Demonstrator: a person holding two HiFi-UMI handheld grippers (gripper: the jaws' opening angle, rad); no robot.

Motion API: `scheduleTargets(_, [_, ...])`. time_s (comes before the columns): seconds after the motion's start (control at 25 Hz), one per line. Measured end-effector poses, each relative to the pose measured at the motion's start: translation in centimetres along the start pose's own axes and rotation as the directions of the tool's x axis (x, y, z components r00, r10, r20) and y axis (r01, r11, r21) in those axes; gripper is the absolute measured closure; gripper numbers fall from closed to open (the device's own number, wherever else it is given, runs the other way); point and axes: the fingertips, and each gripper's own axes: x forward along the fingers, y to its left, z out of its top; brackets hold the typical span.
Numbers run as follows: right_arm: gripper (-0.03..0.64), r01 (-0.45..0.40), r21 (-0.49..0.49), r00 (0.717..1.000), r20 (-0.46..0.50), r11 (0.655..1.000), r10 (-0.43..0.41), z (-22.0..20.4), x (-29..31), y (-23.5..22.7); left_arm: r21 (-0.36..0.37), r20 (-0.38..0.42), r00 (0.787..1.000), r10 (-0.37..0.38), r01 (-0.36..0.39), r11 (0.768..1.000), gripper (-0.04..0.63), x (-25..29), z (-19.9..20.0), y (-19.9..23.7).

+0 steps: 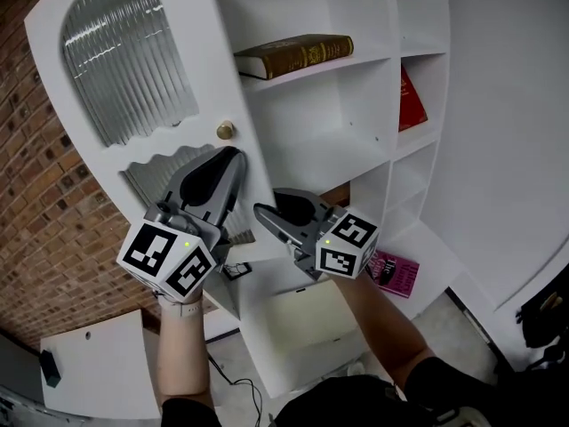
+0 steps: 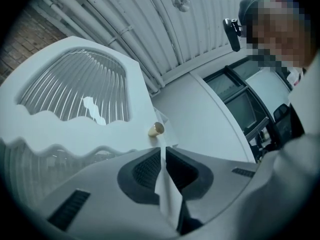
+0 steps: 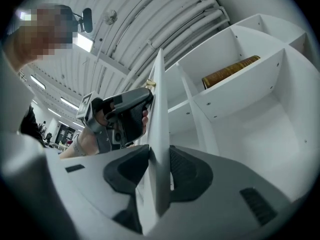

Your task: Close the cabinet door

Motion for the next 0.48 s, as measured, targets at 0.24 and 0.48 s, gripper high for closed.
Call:
scheduleTargets(0.24, [0.451,0.013,0.031,1.000,0.019,0.999,-0.014,-0.5,0.8,-2.6,0.016,-0.020,0.999,0.045,-0.044,0.999,0.557,1.4,-1.0,1.6])
scheduleTargets(0.48, [0.410,0.012,0.048,1.000,0.012,0.999,-0.013,-0.8,1.6,-4.5,0.022,-0.021,0.997,0.078,-0.078,0.997,0.558,2.3,-1.5,2.7])
